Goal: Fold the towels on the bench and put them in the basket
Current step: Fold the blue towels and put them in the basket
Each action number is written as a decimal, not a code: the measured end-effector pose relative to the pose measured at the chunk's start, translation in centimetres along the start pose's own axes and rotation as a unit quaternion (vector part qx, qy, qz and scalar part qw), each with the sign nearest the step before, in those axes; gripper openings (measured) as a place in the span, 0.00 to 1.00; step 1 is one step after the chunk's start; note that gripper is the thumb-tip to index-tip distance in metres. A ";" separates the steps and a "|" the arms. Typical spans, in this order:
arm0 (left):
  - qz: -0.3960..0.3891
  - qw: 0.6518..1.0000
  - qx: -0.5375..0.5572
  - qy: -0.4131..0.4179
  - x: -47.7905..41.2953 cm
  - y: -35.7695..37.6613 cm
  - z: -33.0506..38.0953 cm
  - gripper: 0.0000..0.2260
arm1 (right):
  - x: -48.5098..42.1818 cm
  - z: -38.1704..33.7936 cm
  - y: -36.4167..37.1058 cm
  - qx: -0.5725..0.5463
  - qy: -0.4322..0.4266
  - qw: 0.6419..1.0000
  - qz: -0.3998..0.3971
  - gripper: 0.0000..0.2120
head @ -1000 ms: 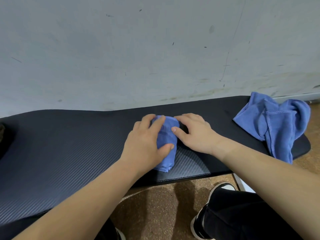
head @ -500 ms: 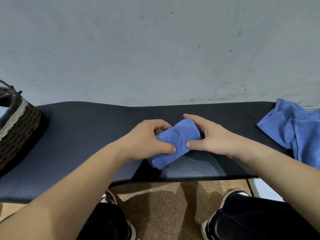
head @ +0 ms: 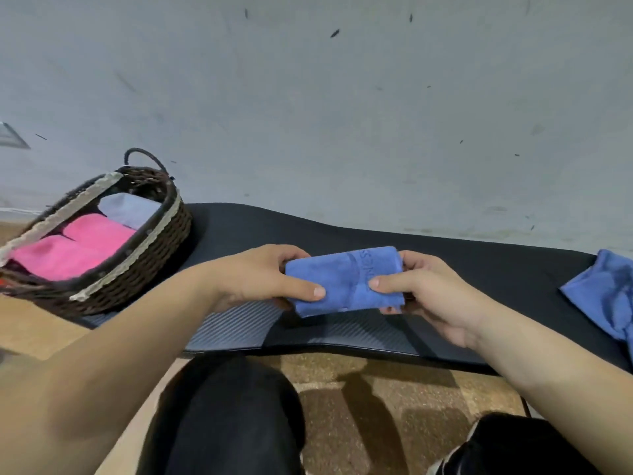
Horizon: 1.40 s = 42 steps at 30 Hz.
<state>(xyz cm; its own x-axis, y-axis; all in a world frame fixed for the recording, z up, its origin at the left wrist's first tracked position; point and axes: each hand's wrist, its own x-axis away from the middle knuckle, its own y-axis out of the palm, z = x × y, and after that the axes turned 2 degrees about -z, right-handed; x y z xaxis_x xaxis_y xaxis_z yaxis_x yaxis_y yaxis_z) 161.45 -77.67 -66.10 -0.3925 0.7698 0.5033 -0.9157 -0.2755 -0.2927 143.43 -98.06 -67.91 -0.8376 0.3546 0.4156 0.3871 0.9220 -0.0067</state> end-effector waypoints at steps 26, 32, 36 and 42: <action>0.446 0.880 0.162 -0.016 7.3 -28.6 -12.5 0.13 | -10.6 -12.2 27.5 0.122 0.012 0.990 -0.065 0.16; 0.482 0.849 -0.195 -0.097 4.6 -28.7 -15.6 0.22 | -12.6 -11.2 26.4 0.144 0.033 0.988 -0.044 0.25; 0.463 0.828 -0.315 -0.004 3.8 -26.8 -15.1 0.12 | -13.2 -10.9 25.6 0.150 0.037 0.987 -0.044 0.26; 0.321 0.825 -0.452 -0.112 2.5 -24.5 -16.2 0.40 | -12.8 -10.2 24.8 0.140 0.045 0.988 -0.053 0.26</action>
<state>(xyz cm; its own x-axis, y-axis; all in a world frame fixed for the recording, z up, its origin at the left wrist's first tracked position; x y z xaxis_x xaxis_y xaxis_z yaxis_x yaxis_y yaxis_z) 184.25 -59.67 -70.80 -0.8701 0.4787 0.1171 -0.1144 0.0350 -0.9928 167.72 -81.31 -64.10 -0.8249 0.2499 0.5070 0.1662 0.9645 -0.2050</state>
